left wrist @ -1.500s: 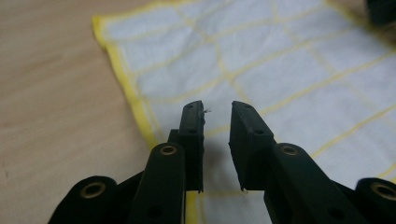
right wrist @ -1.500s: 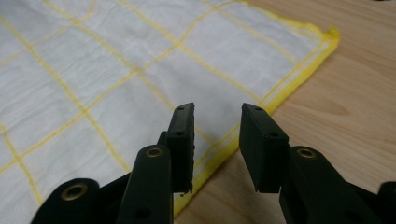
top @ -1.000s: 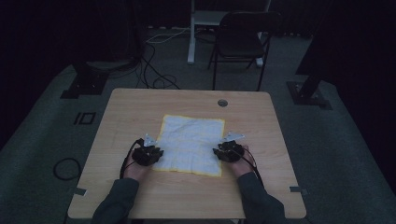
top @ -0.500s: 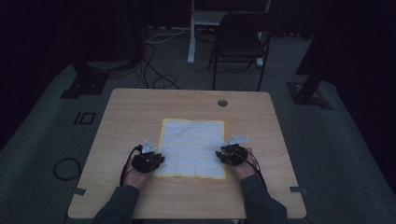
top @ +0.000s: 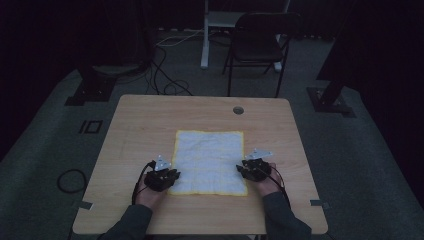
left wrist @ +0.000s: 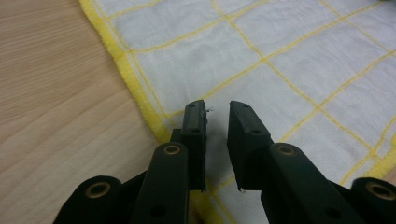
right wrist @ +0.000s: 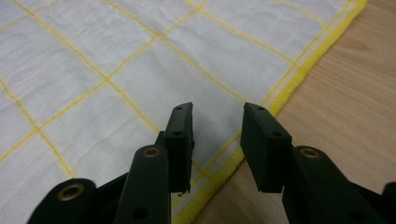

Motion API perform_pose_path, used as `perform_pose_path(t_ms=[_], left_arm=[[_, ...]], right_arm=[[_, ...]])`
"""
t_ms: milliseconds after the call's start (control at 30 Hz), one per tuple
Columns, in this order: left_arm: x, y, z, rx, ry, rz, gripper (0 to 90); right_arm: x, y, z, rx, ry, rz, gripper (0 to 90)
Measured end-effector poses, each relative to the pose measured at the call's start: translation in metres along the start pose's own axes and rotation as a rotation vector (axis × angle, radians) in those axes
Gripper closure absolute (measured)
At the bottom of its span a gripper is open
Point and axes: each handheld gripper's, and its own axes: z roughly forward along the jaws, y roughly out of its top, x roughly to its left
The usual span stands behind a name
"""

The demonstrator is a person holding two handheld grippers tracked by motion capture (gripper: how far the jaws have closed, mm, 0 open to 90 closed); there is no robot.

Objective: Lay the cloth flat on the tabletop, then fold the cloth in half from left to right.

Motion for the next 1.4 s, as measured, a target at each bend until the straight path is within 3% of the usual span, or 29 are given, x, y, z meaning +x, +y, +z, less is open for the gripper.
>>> perform_pose_path(t_ms=[367, 467, 533, 700, 1000, 1400], left_arm=[[-0.011, -0.002, 0.0, -0.001, -0.024, 0.014, 77.4], [-0.011, -0.003, 0.0, -0.012, -0.021, 0.017, 76.3], [-0.013, -0.003, -0.001, -0.032, 0.009, 0.019, 70.9], [-0.006, -0.001, -0.007, -0.08, 0.058, -0.021, 68.5], [0.006, 0.006, -0.01, -0.121, 0.076, -0.065, 64.5], [0.021, 0.02, 0.006, -0.1, 0.13, -0.118, 58.9]], right_arm=[[-0.002, -0.011, -0.012, 0.004, -0.009, 0.017, 64.4], [-0.002, -0.011, -0.012, 0.004, -0.006, 0.018, 64.3], [-0.002, -0.011, -0.012, 0.002, -0.004, 0.019, 64.2], [-0.004, -0.011, -0.011, -0.001, -0.003, 0.021, 64.1], [-0.005, -0.011, -0.011, -0.003, 0.0, 0.026, 64.1], [-0.005, -0.011, -0.011, -0.004, 0.0, 0.029, 63.9]])
